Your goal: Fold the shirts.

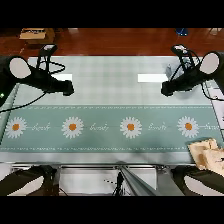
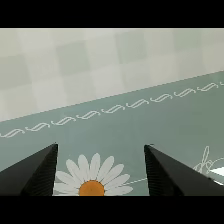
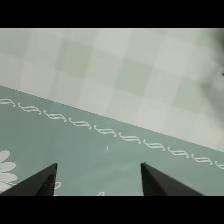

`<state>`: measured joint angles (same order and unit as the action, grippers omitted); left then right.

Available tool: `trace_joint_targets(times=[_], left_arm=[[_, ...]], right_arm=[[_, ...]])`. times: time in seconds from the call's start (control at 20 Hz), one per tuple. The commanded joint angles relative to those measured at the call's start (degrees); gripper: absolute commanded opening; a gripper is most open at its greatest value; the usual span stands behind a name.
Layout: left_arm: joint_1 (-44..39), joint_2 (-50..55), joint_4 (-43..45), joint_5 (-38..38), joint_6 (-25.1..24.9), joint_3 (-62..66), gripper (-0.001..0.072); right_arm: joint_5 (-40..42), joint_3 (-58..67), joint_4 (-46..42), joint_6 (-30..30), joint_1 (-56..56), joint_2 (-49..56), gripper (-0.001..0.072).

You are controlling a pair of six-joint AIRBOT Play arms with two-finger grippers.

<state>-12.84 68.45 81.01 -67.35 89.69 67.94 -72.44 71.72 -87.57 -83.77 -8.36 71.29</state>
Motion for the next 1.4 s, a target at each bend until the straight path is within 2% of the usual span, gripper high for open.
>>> trace_joint_targets(times=[0.0, 0.3, 0.45, 0.55, 0.6, 0.65, 0.75, 0.8, 0.85, 0.95, 1.1, 1.25, 1.35], left_arm=[[-0.04, 0.04, 0.02, 0.02, -0.02, 0.00, 0.0625], [-0.04, 0.20, 0.00, 2.19, -0.02, -0.02, 0.0625], [-0.04, 0.76, 0.00, 5.70, 0.00, -0.02, 0.0625], [-0.02, 1.49, 0.07, 6.38, -0.04, -0.02, 0.0625], [0.09, 1.97, 0.07, 8.28, -0.02, -0.02, 0.0625], [0.09, 2.36, 0.07, 9.94, -0.02, -0.02, 0.0626], [0.09, 2.62, 0.07, 11.02, -0.04, -0.02, 0.0626], [0.09, 2.62, 0.07, 11.02, -0.04, -0.02, 0.0626], [0.07, 2.60, 0.04, 10.91, -0.04, -0.02, 0.0626], [0.07, 2.60, 0.02, 10.03, 0.00, -0.02, 0.0627], [0.02, 2.60, 0.02, 7.52, 0.00, -0.02, 0.0626], [0.02, 2.60, 0.02, 6.14, -0.02, -0.02, 0.0626], [0.02, 2.60, 0.02, 6.14, -0.02, -0.02, 0.0626]], right_arm=[[0.00, 0.07, 0.02, -0.02, -0.07, 0.02, 0.0595], [0.98, 0.07, 0.22, -0.04, -0.07, 0.02, 0.0595], [5.53, 0.07, 2.67, -0.04, -0.07, 0.02, 0.0595], [12.13, 0.07, 1.22, -0.15, -0.07, 0.04, 0.0593], [17.22, 0.07, -2.71, -2.99, 0.11, 0.04, 0.0593], [21.97, 0.07, -9.86, -8.76, 0.24, 0.17, 0.0593], [29.07, 0.07, -27.04, -25.14, 2.25, 0.92, 0.0593], [31.17, 0.07, -31.74, -31.34, 4.46, 1.66, 0.0593], [32.83, 0.07, -32.79, -34.88, 7.61, 2.64, 0.0593], [33.44, 0.07, -29.79, -36.50, 14.08, 5.25, 0.0594], [33.51, 0.07, -20.26, -36.41, 22.56, 9.35, 0.0596], [34.77, 0.07, -14.32, -35.82, 26.95, 12.87, 0.0596], [37.09, 0.07, -13.88, -35.82, 27.47, 15.19, 0.0596]])
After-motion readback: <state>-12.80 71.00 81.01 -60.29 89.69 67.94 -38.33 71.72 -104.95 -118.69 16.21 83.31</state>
